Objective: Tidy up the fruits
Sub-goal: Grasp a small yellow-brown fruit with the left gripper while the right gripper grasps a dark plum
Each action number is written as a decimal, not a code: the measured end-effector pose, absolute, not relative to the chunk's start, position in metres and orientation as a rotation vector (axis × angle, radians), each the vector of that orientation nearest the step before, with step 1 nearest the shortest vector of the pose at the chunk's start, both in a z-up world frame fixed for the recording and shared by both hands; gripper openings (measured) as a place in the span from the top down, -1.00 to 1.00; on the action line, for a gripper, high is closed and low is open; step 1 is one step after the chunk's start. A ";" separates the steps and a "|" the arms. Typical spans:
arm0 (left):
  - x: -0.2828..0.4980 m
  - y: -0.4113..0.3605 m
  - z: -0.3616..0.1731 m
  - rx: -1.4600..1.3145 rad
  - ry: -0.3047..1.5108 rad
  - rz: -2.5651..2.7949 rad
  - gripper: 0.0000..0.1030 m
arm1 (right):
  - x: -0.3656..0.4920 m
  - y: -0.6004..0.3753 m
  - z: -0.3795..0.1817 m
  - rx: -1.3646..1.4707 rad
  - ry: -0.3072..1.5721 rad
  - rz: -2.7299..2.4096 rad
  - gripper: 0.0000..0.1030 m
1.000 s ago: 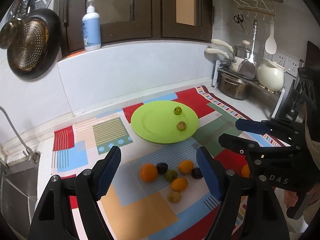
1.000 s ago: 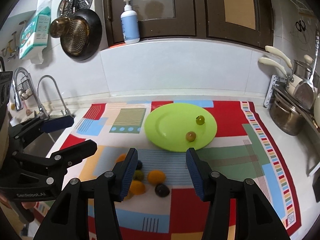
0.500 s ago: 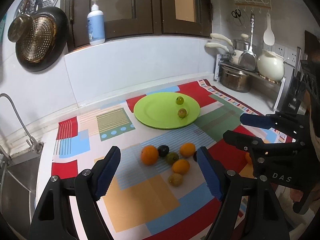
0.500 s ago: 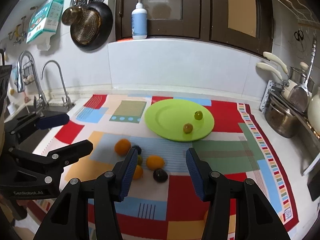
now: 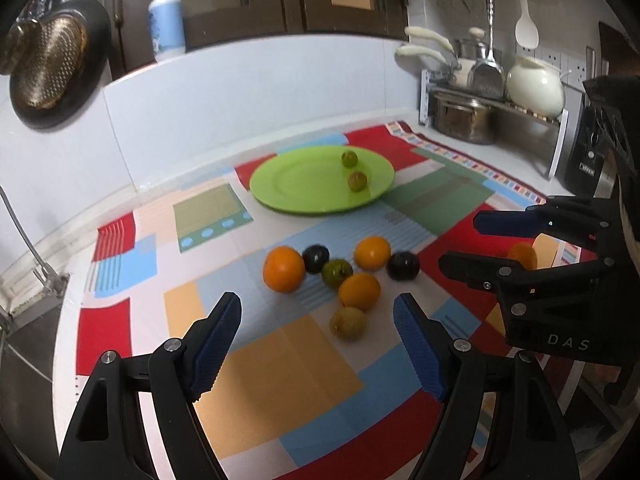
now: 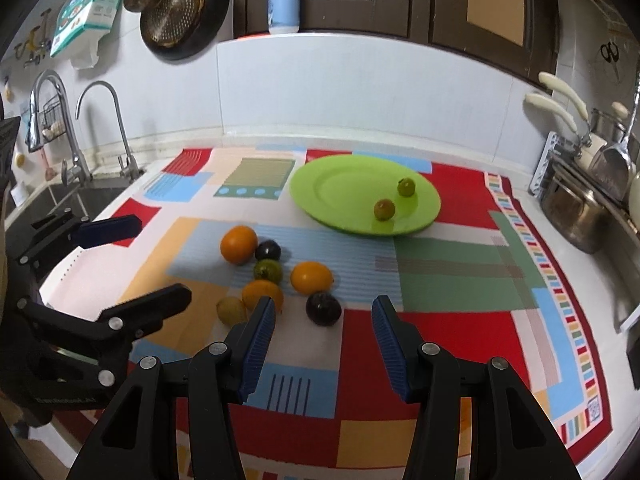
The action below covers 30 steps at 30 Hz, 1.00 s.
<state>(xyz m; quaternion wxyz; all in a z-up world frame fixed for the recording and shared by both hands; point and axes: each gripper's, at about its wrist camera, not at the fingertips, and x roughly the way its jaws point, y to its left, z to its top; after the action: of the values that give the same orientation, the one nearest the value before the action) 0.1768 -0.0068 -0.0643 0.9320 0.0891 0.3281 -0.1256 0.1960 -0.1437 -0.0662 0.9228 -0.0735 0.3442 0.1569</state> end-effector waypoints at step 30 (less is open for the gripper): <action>0.211 -0.020 -0.111 0.163 0.843 -0.348 0.28 | 0.249 -0.137 -0.117 -0.090 0.851 0.337 0.09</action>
<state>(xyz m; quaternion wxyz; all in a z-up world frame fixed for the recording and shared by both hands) 0.2107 -0.0199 -0.1114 0.8946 0.0786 0.4066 -0.1679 0.2487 -0.1370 -0.1172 0.8960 -0.0436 0.4109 0.1628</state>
